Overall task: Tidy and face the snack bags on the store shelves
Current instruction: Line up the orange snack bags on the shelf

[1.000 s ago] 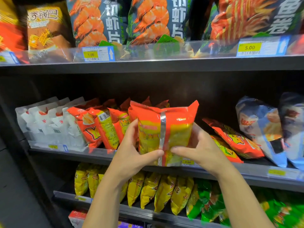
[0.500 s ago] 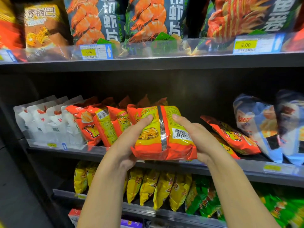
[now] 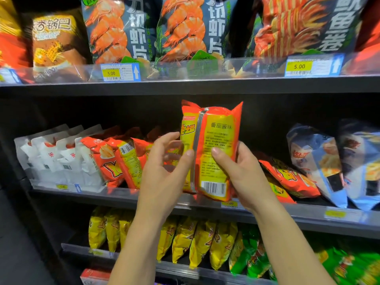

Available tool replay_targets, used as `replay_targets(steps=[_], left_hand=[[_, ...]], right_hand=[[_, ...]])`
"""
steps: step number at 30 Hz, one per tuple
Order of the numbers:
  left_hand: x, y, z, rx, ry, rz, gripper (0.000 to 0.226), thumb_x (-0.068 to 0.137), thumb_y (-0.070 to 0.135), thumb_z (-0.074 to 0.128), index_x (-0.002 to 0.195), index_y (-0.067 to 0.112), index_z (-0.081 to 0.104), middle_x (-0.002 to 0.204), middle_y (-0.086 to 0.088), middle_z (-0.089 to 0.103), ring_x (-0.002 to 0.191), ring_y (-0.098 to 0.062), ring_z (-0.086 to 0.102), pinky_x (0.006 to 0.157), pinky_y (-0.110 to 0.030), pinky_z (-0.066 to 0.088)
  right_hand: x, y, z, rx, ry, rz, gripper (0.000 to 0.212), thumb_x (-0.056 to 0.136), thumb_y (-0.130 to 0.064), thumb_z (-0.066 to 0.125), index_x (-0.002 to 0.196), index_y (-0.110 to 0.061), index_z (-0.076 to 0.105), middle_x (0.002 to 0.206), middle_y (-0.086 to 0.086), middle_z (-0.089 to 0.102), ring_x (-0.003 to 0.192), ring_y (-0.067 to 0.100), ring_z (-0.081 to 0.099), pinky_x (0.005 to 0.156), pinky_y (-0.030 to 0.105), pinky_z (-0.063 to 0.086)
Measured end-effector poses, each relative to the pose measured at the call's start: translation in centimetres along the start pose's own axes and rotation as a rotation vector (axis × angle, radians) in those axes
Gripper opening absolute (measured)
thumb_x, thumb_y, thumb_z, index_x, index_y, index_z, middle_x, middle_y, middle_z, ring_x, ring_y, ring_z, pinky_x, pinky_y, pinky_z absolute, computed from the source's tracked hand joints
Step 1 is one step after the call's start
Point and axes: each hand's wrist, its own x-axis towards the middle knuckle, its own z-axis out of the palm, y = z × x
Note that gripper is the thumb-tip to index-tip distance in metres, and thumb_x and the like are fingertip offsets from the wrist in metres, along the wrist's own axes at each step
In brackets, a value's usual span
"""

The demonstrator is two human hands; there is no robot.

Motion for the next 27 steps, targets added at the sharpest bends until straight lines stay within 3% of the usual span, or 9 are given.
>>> replay_targets(steps=[3, 6, 8, 11, 16, 18, 21, 24, 27], left_hand=[[-1.0, 0.2, 0.8, 0.094, -0.105, 0.028, 0.064, 0.088, 0.072, 0.058, 0.147, 0.052, 0.042, 0.137, 0.031, 0.048, 0.127, 0.008, 0.051, 0.093, -0.014, 0.053], [-1.1, -0.2, 0.7, 0.156, -0.121, -0.007, 0.094, 0.08, 0.089, 0.055, 0.159, 0.048, 0.025, 0.15, 0.026, 0.041, 0.142, -0.004, 0.044, 0.112, -0.04, 0.049], [-1.0, -0.3, 0.2, 0.105, -0.116, -0.058, 0.101, 0.074, 0.089, 0.064, 0.159, 0.05, 0.025, 0.149, 0.021, 0.049, 0.137, -0.008, 0.053, 0.108, -0.045, 0.053], [-0.8, -0.2, -0.7, -0.07, -0.082, -0.105, 0.087, 0.073, 0.069, 0.083, 0.148, 0.047, 0.043, 0.13, 0.021, 0.067, 0.117, -0.004, 0.068, 0.095, -0.039, 0.061], [-0.8, -0.3, -2.1, -0.498, -0.093, -0.307, 0.063, 0.081, 0.028, 0.086, 0.138, 0.027, 0.06, 0.121, -0.006, 0.078, 0.107, -0.032, 0.077, 0.083, -0.05, 0.065], [-0.9, -0.3, -2.5, -0.609, -0.113, -0.358, 0.059, 0.078, 0.026, 0.079, 0.135, 0.022, 0.063, 0.116, -0.012, 0.079, 0.101, -0.033, 0.079, 0.072, -0.042, 0.066], [-1.3, -0.8, -2.8, -0.705, -0.146, -0.412, 0.068, 0.069, 0.031, 0.083, 0.133, 0.016, 0.064, 0.115, -0.017, 0.079, 0.098, -0.036, 0.079, 0.069, -0.041, 0.065], [-1.4, -1.1, -2.7, -0.701, -0.184, -0.433, 0.064, 0.073, 0.027, 0.081, 0.134, 0.015, 0.065, 0.118, -0.019, 0.077, 0.101, -0.039, 0.078, 0.073, -0.044, 0.065], [-1.3, -1.5, -2.8, -0.634, -0.211, -0.417, 0.062, 0.08, 0.03, 0.079, 0.138, 0.019, 0.063, 0.124, -0.017, 0.076, 0.109, -0.039, 0.075, 0.085, -0.051, 0.064]], right_hand=[[-0.4, -0.1, 0.5, -0.063, -0.015, -0.112, 0.055, 0.088, -0.05, 0.069, 0.137, -0.031, 0.056, 0.123, -0.012, 0.073, 0.112, 0.008, 0.072, 0.095, 0.04, 0.062], [-0.6, 0.1, 0.5, -0.053, -0.054, -0.154, 0.057, 0.098, -0.058, 0.061, 0.146, -0.029, 0.054, 0.133, -0.01, 0.07, 0.122, 0.01, 0.068, 0.099, 0.037, 0.059], [-0.9, -0.1, 0.4, -0.063, -0.084, -0.181, 0.049, 0.101, -0.056, 0.053, 0.142, -0.031, 0.061, 0.131, -0.011, 0.071, 0.122, 0.009, 0.067, 0.094, 0.031, 0.06], [-1.1, -0.3, 0.2, -0.066, -0.11, -0.214, 0.045, 0.098, -0.049, 0.046, 0.132, -0.03, 0.069, 0.125, -0.013, 0.075, 0.119, 0.008, 0.069, 0.091, 0.032, 0.062], [-0.9, -0.2, 0.1, -0.006, -0.024, -0.257, 0.032, 0.095, -0.039, 0.058, 0.12, -0.025, 0.073, 0.115, -0.003, 0.079, 0.104, 0.017, 0.073, 0.083, 0.034, 0.06], [-0.7, -0.1, 0.1, -0.026, 0.007, -0.237, 0.036, 0.09, -0.045, 0.066, 0.121, -0.029, 0.071, 0.116, -0.008, 0.077, 0.108, 0.011, 0.072, 0.081, 0.028, 0.059], [-0.7, 0.3, 0.3, 0.012, -0.155, -0.06, 0.073, 0.08, -0.07, 0.072, 0.139, -0.03, 0.06, 0.128, -0.007, 0.073, 0.117, 0.015, 0.071, 0.09, 0.036, 0.062], [-1.2, 0.0, 0.9, 0.041, -0.304, 0.011, 0.058, 0.088, -0.049, 0.064, 0.139, -0.024, 0.057, 0.124, 0.001, 0.075, 0.112, 0.024, 0.075, 0.094, 0.045, 0.062], [-1.3, 0.0, 1.1, 0.047, -0.263, -0.019, 0.049, 0.09, -0.035, 0.066, 0.136, -0.022, 0.059, 0.121, 0.001, 0.077, 0.108, 0.024, 0.076, 0.089, 0.04, 0.063]])
